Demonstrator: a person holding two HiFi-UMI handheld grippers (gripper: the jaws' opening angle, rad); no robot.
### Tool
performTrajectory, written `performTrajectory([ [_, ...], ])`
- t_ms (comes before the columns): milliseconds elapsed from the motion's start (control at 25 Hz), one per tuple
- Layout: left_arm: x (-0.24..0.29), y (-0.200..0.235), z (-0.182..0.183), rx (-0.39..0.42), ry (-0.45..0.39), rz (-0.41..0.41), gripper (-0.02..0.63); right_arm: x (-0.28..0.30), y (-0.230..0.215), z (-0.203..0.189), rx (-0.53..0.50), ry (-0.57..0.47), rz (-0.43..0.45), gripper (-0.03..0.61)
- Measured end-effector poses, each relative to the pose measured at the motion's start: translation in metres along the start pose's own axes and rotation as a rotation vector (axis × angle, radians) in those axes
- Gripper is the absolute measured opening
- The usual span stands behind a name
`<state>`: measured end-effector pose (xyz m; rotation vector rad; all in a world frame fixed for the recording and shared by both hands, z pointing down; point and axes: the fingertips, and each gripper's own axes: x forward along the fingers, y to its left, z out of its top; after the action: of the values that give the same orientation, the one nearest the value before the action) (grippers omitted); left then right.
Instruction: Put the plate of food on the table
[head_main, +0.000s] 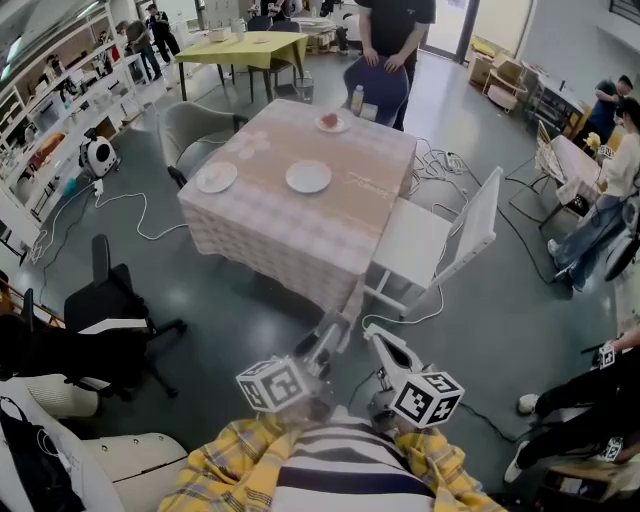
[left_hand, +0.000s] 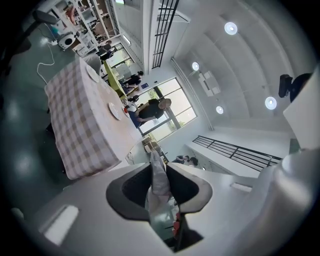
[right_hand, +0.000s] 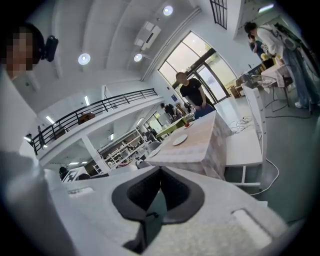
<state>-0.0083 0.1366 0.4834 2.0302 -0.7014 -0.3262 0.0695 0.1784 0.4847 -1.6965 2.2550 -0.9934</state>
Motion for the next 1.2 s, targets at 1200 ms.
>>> performTrajectory([
  [1200, 0.119, 0.089, 0.106, -0.232, -0.079, 0.057, 0.086, 0.166, -0.051, 0.062, -0.069, 0.147, -0.018, -0.003],
])
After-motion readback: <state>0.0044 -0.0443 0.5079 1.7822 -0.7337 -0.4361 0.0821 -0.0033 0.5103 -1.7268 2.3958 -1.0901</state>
